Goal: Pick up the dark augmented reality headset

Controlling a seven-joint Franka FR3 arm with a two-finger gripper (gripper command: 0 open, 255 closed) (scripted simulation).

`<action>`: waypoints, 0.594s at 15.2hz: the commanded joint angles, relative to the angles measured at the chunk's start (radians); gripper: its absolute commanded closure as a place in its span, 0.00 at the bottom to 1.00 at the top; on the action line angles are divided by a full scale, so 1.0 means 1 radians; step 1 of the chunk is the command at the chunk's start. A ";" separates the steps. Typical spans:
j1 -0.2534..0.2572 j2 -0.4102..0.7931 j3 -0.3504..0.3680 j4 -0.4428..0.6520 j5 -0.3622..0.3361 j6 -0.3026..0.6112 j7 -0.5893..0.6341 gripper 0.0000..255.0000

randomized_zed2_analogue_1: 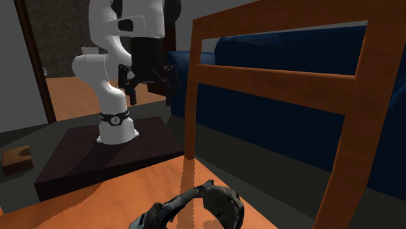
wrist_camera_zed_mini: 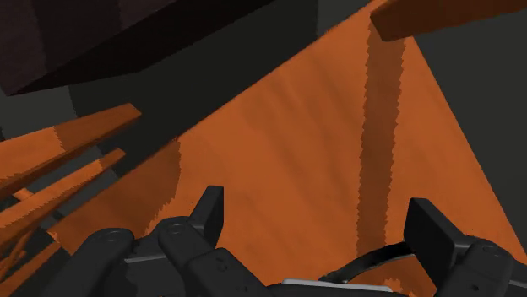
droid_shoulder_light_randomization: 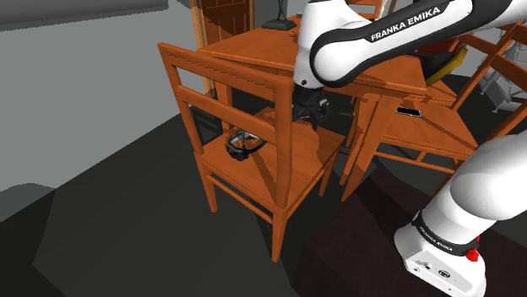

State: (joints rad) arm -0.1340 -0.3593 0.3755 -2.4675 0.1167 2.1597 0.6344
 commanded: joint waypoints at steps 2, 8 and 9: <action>-0.041 0.114 0.044 0.033 -0.045 0.108 0.141 0.00; -0.105 0.360 0.090 0.148 -0.233 0.261 0.463 0.00; -0.108 0.401 0.088 0.173 -0.273 0.278 0.520 0.00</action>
State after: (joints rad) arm -0.2371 0.0055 0.4620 -2.3120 -0.1185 2.4156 1.0923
